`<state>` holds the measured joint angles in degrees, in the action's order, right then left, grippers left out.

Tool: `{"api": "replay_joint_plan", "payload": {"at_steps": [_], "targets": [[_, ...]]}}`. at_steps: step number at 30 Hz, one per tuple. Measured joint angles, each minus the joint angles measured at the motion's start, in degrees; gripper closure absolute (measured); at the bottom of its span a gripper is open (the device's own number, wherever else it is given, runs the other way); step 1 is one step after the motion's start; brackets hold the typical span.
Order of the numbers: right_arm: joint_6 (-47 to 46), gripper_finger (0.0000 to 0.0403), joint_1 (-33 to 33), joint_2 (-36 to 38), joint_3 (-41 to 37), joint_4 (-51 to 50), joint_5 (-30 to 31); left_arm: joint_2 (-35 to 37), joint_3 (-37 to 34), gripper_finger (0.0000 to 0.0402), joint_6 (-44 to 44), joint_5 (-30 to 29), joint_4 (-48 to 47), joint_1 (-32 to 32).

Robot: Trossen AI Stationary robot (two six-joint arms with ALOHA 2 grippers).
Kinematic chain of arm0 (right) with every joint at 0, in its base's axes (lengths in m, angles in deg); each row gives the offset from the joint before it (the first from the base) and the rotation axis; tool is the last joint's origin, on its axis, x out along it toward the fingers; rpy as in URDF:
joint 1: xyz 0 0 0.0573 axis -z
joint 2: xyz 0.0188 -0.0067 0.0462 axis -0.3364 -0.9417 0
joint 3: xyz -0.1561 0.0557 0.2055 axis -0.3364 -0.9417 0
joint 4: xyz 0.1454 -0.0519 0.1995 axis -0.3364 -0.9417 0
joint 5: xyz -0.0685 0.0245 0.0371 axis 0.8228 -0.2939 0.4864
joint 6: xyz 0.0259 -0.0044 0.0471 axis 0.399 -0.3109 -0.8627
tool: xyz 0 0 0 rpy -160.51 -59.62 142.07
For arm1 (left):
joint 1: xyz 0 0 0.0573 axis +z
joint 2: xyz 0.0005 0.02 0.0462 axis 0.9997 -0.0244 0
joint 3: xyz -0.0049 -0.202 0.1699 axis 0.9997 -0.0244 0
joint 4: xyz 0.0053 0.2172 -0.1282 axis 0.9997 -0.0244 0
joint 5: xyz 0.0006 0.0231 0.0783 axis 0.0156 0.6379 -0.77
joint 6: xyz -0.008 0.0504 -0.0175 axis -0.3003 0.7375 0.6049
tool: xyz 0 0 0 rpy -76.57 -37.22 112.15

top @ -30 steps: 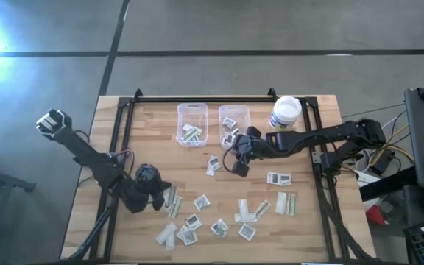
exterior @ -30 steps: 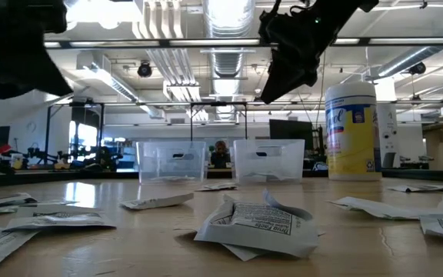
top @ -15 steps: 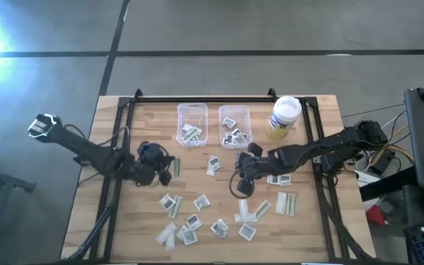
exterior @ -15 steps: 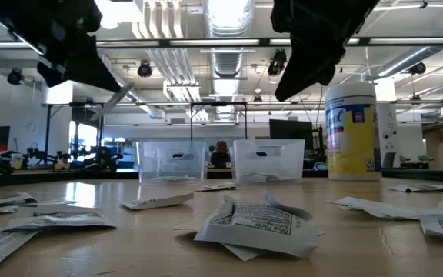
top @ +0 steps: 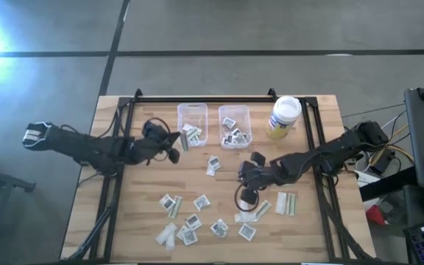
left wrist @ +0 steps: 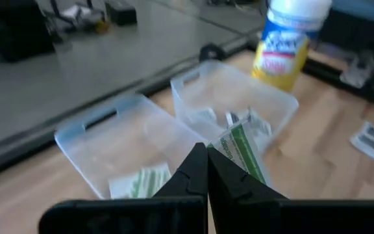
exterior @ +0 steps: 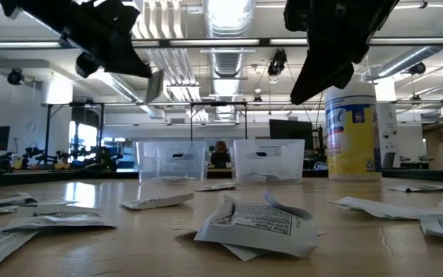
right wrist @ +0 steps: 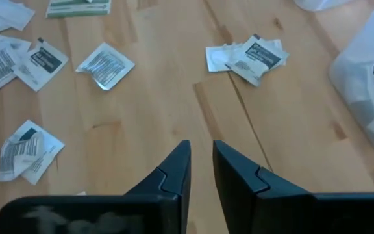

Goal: Pick & Place First Aid Supplies
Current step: Put the green bandage pack into the left transparent bin

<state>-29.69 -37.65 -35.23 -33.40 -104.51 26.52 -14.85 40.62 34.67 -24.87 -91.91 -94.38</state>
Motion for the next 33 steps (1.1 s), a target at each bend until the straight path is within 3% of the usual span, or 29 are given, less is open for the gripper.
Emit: {"api": "replay_joint_plan", "payload": {"at_steps": [17,22,33], "targets": [[-2.7,0.0346,-1.3,0.0,-4.7,10.0,2.3,-2.5,0.0,0.0401,20.9,0.0,17.3,12.3],[-2.8,0.0346,-1.7,0.0,-5.8,12.8,2.3,-5.4,0.0,0.0401,21.1,0.1,17.6,15.3],[-2.8,0.0346,-1.7,0.0,-7.9,15.7,2.2,-14.8,0.0,0.0401,11.9,2.1,17.3,20.4]]}}
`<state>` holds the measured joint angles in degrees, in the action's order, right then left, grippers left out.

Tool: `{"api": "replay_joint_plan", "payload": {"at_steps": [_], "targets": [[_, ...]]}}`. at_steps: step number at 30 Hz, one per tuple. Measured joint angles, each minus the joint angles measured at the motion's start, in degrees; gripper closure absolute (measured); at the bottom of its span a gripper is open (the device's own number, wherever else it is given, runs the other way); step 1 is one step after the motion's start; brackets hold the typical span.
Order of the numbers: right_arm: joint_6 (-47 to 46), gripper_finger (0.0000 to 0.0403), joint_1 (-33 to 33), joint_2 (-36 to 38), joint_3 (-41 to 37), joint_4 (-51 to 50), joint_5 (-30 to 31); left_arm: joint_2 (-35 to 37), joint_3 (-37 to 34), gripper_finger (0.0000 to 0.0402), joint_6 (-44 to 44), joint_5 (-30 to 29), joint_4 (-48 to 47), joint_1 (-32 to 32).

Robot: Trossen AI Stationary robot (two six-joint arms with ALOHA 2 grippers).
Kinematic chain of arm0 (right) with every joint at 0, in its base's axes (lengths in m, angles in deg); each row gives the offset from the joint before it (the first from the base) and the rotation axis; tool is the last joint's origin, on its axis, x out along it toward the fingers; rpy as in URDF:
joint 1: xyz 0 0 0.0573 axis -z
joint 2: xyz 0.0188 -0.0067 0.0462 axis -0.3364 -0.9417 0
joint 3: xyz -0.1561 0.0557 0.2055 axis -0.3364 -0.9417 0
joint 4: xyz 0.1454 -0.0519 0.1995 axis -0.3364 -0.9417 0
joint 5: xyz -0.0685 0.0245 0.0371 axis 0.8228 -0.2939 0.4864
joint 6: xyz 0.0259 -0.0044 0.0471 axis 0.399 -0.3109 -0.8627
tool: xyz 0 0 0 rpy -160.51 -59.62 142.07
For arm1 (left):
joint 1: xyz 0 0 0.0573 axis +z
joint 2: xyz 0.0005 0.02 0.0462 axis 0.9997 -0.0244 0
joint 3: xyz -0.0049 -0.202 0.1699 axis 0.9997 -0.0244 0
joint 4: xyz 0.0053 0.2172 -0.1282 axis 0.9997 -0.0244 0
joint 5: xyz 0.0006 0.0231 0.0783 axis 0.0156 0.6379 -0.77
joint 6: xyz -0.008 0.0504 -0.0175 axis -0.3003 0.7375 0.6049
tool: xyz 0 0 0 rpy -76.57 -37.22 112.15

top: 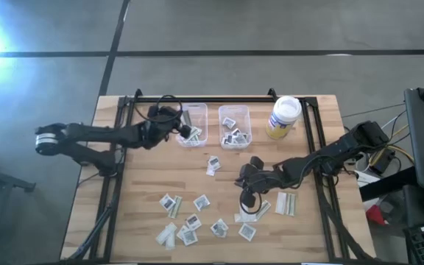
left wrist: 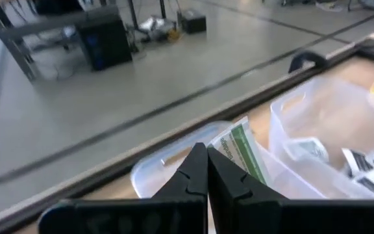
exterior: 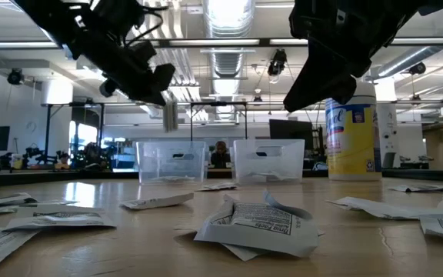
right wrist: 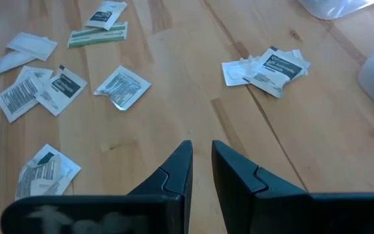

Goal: Pick & Place First Aid Supplies
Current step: Put the green bandage pack into the left transparent bin

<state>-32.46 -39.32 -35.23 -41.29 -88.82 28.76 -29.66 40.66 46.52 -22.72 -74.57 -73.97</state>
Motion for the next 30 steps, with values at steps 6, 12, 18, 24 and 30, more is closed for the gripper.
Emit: {"api": "replay_joint_plan", "payload": {"at_steps": [6,12,18,24,30], "targets": [[0.2,0.0346,0.0,0.0,0.0,0.1,0.0,-5.0,0.0,0.0401,-4.6,2.5,-0.1,1.5],[0.2,0.0346,0.0,0.0,0.0,0.0,0.0,-8.9,0.0,0.0401,-7.6,3.3,-0.1,1.9],[0.1,0.0346,0.0,0.0,0.0,0.1,0.0,-11.2,0.0,0.0401,-8.8,4.6,-0.2,1.9],[-0.1,0.0346,0.0,0.0,0.0,0.1,0.0,-11.8,0.0,0.0389,-8.9,4.7,-0.4,1.9],[-0.4,0.0346,0.0,0.0,0.0,0.1,0.0,-11.6,0.0,0.0363,-8.9,4.7,-0.4,1.9]]}}
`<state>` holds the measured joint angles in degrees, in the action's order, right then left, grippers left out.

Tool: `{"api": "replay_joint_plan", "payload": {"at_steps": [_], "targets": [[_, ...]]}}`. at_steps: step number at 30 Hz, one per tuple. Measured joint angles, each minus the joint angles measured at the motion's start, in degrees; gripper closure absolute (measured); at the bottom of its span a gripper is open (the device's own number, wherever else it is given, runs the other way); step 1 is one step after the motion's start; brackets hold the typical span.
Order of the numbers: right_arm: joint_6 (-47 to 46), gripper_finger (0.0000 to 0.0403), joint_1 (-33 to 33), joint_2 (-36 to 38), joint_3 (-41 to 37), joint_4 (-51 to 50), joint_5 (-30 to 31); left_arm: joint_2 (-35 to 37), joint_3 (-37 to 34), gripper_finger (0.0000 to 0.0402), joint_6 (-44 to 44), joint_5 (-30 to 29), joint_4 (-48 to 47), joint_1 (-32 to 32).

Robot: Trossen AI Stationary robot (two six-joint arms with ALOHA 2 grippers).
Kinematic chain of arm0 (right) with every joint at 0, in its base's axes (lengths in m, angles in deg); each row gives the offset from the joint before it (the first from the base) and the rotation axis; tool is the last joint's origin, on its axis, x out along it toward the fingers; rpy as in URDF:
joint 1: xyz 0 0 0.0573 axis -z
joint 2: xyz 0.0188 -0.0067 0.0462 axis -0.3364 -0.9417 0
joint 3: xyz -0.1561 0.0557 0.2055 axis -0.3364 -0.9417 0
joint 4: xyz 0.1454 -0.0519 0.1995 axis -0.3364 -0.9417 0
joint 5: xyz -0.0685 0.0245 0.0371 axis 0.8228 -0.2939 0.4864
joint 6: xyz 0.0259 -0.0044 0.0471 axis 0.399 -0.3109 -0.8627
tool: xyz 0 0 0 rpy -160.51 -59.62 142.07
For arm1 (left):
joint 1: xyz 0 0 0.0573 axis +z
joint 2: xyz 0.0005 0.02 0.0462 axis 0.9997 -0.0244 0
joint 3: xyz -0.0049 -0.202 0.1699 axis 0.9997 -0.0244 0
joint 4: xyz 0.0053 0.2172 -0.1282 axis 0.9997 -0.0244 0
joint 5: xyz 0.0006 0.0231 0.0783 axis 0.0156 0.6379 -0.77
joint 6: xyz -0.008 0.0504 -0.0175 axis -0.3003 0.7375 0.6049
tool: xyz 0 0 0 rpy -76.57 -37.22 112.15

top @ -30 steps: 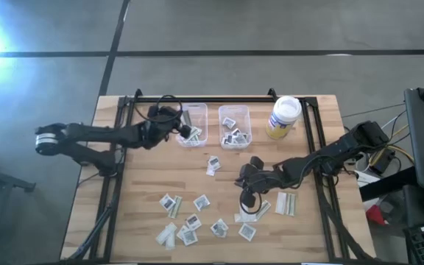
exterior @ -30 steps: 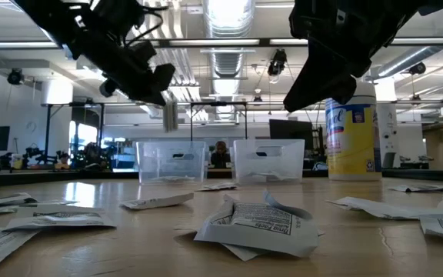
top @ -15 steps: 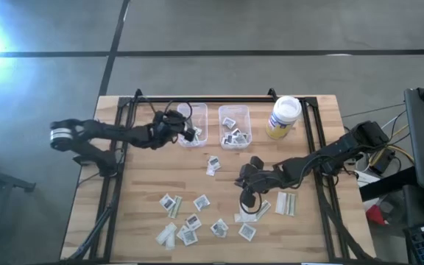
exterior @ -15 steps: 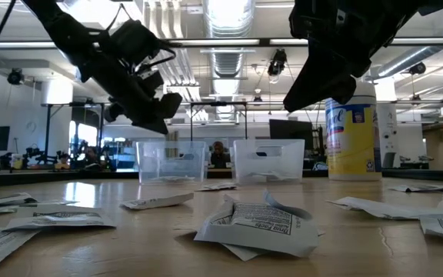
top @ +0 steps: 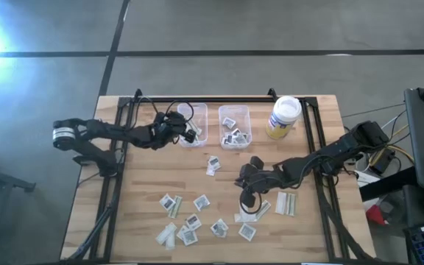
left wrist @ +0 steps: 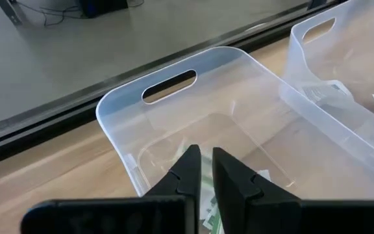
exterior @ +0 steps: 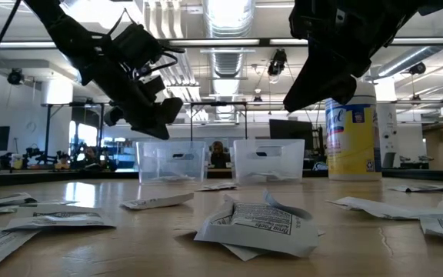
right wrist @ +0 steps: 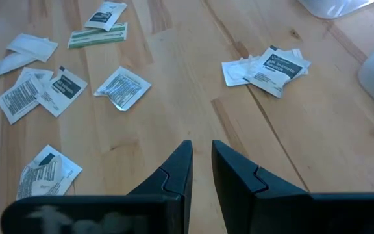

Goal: Pick & Place First Aid Supplies
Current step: Put the green bandage pack into the left transparent bin, then put the gray towelette pack into the right transparent bin

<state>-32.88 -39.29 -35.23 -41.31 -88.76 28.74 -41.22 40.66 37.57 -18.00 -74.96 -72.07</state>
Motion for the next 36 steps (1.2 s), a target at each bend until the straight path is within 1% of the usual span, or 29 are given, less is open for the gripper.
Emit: {"api": "replay_joint_plan", "payload": {"at_steps": [4,8,13,18,22,27,32,36], "targets": [[0.0,0.0346,0.0,0.0,0.0,0.0,0.0,0.0,0.0,0.0341,0.5,0.0,0.0,0.0],[0.0,0.0346,0.0,0.0,0.0,0.0,-0.1,0.4,0.0,0.032,2.9,0.0,0.0,0.0],[0.8,0.0346,-0.2,0.0,0.0,0.0,-0.2,3.1,0.0,0.0303,6.3,0.6,-0.2,-0.2],[1.4,0.0346,-1.3,0.0,0.0,-0.3,-0.7,7.7,0.0,0.0301,7.9,7.8,-1.6,-0.3],[3.0,0.0346,-2.3,0.0,0.0,-0.4,-3.5,11.3,0.0,0.0305,8.0,12.0,-3.8,-1.4],[1.8,0.0346,-3.2,0.2,0.0,-0.6,-6.9,14.2,0.0,0.0305,9.4,13.6,-6.1,-5.2],[0.1,0.0346,-4.0,0.7,0.0,-1.1,-10.6,15.3,0.0,0.0309,9.7,13.6,-7.1,-11.5],[0.0,0.0346,-4.3,1.1,0.0,-2.5,-11.4,15.2,0.0,0.0309,9.4,13.6,-8.4,-17.1]]}}
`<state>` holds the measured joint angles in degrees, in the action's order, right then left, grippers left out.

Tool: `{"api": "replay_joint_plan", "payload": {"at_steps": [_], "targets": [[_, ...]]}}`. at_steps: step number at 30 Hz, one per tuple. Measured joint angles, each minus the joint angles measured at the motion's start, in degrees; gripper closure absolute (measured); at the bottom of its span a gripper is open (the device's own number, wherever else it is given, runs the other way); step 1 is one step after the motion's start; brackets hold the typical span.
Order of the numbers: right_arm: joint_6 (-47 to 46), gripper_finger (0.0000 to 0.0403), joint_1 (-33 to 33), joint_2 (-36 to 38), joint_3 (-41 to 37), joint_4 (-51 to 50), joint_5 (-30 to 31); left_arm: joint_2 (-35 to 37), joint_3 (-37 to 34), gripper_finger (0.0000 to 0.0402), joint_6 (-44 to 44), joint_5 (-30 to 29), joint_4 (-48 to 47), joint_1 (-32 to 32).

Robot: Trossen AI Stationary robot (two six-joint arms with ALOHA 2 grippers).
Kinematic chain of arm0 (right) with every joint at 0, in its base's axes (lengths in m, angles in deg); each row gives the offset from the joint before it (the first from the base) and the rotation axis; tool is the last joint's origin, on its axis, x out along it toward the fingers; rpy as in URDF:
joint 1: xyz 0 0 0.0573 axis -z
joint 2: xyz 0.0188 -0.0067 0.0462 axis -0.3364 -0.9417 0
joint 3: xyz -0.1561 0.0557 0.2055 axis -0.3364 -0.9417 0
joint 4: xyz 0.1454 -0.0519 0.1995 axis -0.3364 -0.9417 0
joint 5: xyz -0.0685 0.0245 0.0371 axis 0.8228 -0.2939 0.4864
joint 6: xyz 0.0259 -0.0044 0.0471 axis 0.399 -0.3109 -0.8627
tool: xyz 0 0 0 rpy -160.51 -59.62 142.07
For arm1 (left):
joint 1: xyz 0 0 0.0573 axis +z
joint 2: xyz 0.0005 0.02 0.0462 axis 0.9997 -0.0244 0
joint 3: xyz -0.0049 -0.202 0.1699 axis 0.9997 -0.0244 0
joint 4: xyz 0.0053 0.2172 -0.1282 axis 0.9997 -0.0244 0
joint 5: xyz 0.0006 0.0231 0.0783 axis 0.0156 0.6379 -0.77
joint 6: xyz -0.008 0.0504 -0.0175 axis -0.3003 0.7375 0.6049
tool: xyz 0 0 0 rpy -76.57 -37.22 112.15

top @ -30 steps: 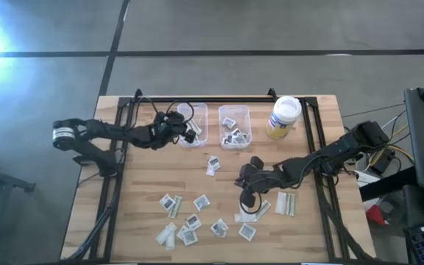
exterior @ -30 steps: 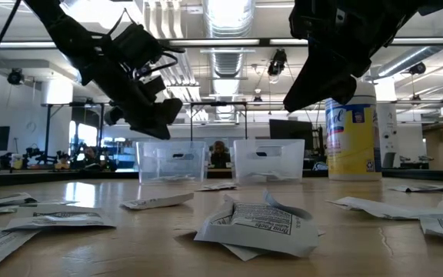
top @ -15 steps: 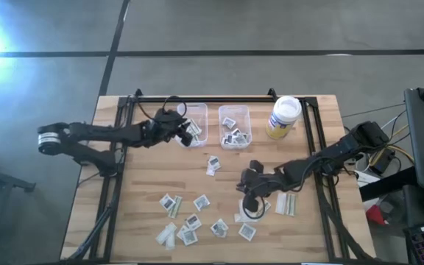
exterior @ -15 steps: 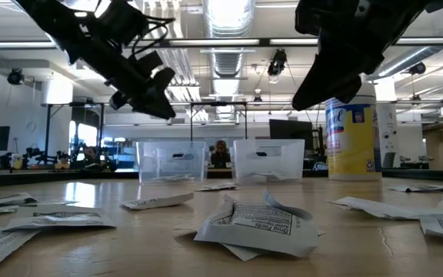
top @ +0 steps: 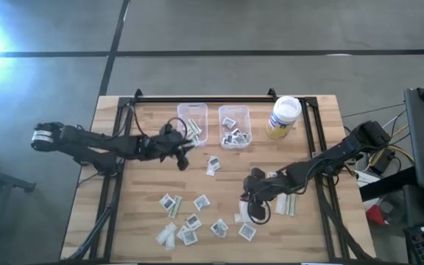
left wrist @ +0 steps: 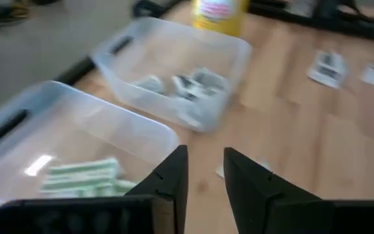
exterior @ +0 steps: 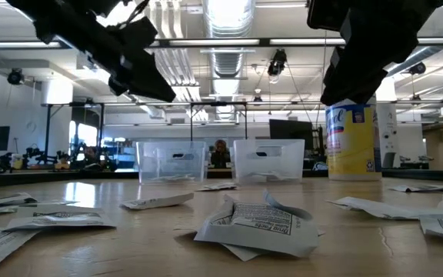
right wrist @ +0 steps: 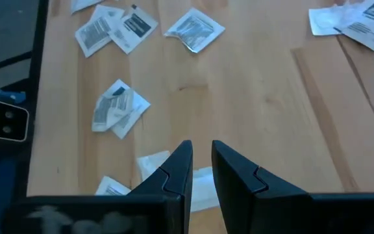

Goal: Pick & Place First Aid Supplies
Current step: Put the gray towelette pack into the right transparent bin

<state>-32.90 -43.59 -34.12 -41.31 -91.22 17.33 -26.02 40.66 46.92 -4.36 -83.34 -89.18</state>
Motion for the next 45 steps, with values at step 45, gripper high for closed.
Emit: {"api": "replay_joint_plan", "payload": {"at_steps": [45], "targets": [[-42.7,0.0346,-10.6,10.3,-6.9,-38.5,1.2,-5.0,-0.1,0.0307,-14.4,-0.7,-6.7,-23.0]]}}
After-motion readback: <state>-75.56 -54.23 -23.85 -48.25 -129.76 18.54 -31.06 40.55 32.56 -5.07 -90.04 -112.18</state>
